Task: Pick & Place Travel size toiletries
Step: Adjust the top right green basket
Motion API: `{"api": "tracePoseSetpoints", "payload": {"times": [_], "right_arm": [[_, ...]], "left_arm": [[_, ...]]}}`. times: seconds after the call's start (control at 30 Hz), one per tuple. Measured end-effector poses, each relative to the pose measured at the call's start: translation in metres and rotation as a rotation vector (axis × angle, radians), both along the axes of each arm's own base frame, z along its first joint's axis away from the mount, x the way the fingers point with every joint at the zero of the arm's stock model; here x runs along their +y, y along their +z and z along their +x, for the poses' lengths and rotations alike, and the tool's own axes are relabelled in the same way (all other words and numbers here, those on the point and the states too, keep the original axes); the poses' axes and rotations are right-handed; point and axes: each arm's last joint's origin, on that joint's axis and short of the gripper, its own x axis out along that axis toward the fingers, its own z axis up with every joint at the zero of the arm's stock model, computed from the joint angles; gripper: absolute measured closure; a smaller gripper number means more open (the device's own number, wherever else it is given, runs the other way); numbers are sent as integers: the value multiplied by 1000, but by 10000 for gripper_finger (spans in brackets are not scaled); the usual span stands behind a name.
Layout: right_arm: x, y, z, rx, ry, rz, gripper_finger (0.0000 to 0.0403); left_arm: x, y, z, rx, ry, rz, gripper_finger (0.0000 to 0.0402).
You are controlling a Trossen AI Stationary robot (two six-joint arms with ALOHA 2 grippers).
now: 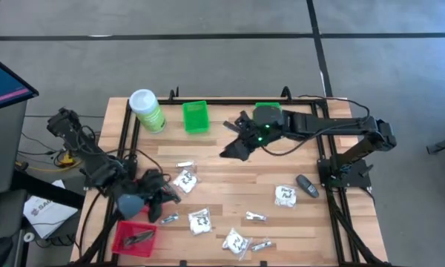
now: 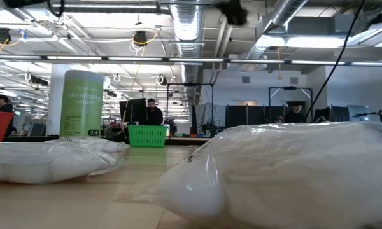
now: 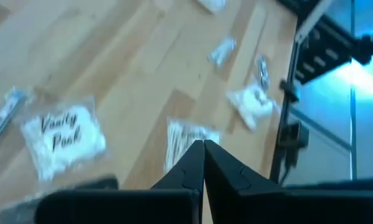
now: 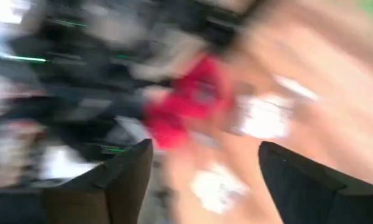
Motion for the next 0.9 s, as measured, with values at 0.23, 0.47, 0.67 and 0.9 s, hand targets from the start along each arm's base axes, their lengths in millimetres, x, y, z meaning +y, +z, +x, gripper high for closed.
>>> {"api": "tracePoseSetpoints", "payload": {"times": [0.23,0.47,0.67,0.9], "right_arm": [[-57,-25,-28,342,-184,-195,283],[-109,-28,-42,353,-250,-233,389],[-146,-65,-24,479,-146,-257,401],[-185,-100,8,710,97,-360,402]], "left_arm": [[7,-4,27,-76,111,32,400],[4,-8,54,-156,136,24,400],[3,-17,82,-226,183,1,400],[2,-23,101,-291,228,-31,400]]}}
